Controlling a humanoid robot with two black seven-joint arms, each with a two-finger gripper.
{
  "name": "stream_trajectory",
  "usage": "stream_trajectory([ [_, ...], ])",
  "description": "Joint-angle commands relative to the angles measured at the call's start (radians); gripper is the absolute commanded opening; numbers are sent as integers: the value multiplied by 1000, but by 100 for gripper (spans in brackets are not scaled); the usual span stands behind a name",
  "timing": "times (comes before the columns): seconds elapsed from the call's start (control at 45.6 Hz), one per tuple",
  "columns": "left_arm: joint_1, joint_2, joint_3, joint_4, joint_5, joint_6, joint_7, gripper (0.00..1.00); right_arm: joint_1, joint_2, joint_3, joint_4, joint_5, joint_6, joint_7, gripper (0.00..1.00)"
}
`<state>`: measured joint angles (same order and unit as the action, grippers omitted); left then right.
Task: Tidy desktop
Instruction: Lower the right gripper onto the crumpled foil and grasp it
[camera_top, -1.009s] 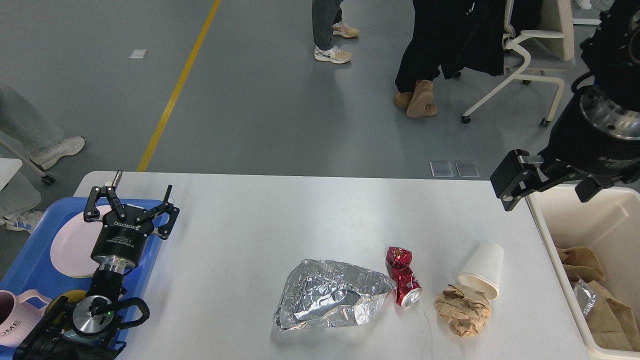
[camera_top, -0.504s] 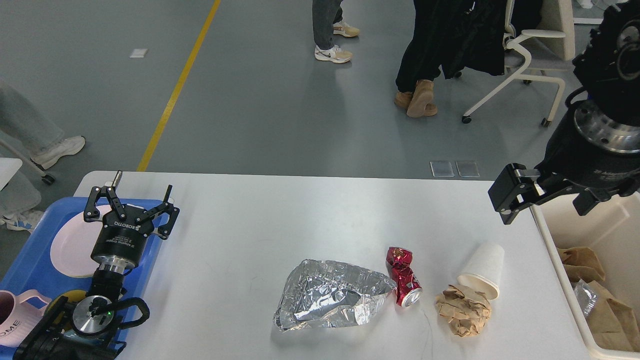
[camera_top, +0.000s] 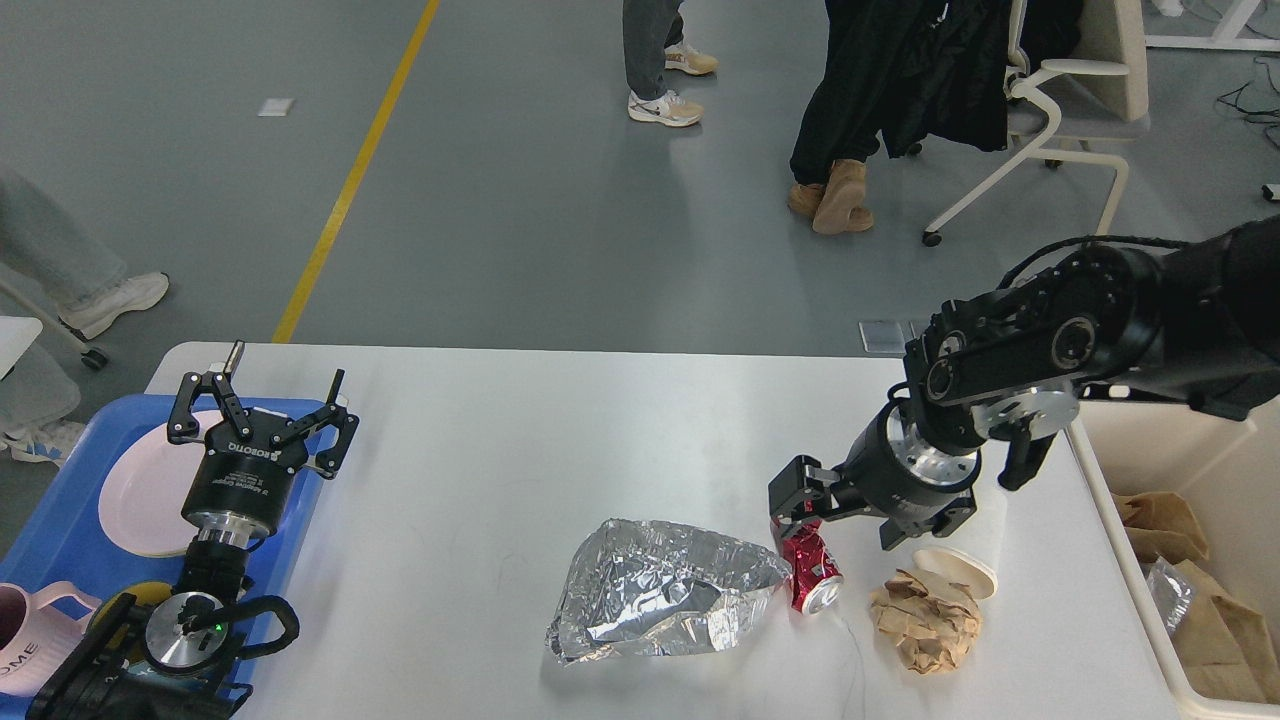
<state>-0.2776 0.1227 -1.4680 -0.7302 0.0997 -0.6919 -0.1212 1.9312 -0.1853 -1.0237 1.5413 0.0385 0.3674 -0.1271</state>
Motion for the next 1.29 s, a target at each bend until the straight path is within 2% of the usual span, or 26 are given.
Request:
stream_trajectory([
  [0.0,0,0,0,0,0,-1,0,96,-159,47,74,-93,20,-61,-14,98],
  [0.285,0,0,0,0,0,-1,0,96,-452,151,116,-354,20,-137,-17,98],
  [0.417,0,0,0,0,0,-1,0,96,-531,211,108,-409,14,-174,-29,98],
  [0.57,0,0,0,0,0,-1,0,96,-561,217,116,-412,14,-188,-31,96],
  [0.68,0,0,0,0,0,0,0,96,-590,219,116,-412,12,-206,-29,67],
  [0.768,0,0,0,0,0,0,0,96,-600,221,116,-411,3,-206,-29,37],
  [0.921,0,0,0,0,0,-1,0,96,-629,236,114,-414,-14,-211,-29,1],
  [1.272,0,0,1,0,0,-1,0,96,-647,237,112,-411,-31,-274,-35,0],
])
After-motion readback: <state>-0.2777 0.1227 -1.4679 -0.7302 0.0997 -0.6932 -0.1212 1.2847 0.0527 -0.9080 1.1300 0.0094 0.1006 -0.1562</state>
